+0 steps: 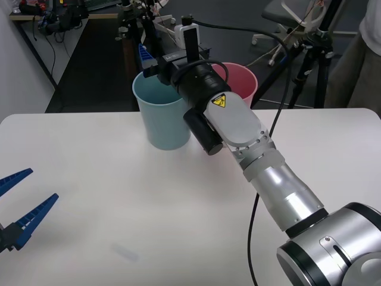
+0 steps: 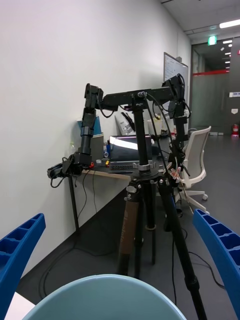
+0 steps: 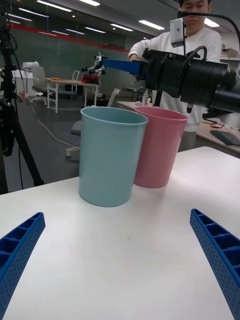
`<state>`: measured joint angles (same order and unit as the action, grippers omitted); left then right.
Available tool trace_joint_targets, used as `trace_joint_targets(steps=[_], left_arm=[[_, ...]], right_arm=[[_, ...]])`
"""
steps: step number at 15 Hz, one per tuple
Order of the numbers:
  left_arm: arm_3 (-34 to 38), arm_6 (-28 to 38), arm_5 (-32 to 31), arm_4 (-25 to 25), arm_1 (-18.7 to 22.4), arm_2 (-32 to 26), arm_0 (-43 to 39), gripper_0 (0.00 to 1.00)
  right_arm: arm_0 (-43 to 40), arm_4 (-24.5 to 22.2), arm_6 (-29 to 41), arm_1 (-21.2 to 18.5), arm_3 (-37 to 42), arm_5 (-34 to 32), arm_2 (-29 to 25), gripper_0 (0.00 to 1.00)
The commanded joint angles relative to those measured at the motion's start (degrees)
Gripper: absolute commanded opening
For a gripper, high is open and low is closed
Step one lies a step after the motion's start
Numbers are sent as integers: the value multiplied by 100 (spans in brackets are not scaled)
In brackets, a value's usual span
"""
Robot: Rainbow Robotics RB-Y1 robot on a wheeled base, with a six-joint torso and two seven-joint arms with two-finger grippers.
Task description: Grasp the object on the table and drop it into the matching bin: aluminum can to the light blue bin, PET bottle to the pink bin.
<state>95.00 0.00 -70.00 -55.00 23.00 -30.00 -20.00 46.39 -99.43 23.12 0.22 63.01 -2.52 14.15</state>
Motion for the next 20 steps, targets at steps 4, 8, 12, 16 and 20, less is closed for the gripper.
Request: trace_joint_targets(steps=[4,8,12,16,20], left_arm=[[0,0,0,0,0,0,0,100],[0,0,0,0,0,0,0,100],[0,0,0,0,0,0,0,100],[0,0,0,0,0,0,0,100],[0,0,0,0,0,0,0,100]], right_arm=[[-455,29,-106,-4,660,-513,-282,100],[-1660,135,-150,-365,2268,-1277,-352,100],[-3022,759,-229,-1173,3929,-1822,-361,100],[-4279,1813,-440,-2096,5045,-2596,-967,100],[-5219,2552,-730,-2246,5344,-3993,-2171,100]])
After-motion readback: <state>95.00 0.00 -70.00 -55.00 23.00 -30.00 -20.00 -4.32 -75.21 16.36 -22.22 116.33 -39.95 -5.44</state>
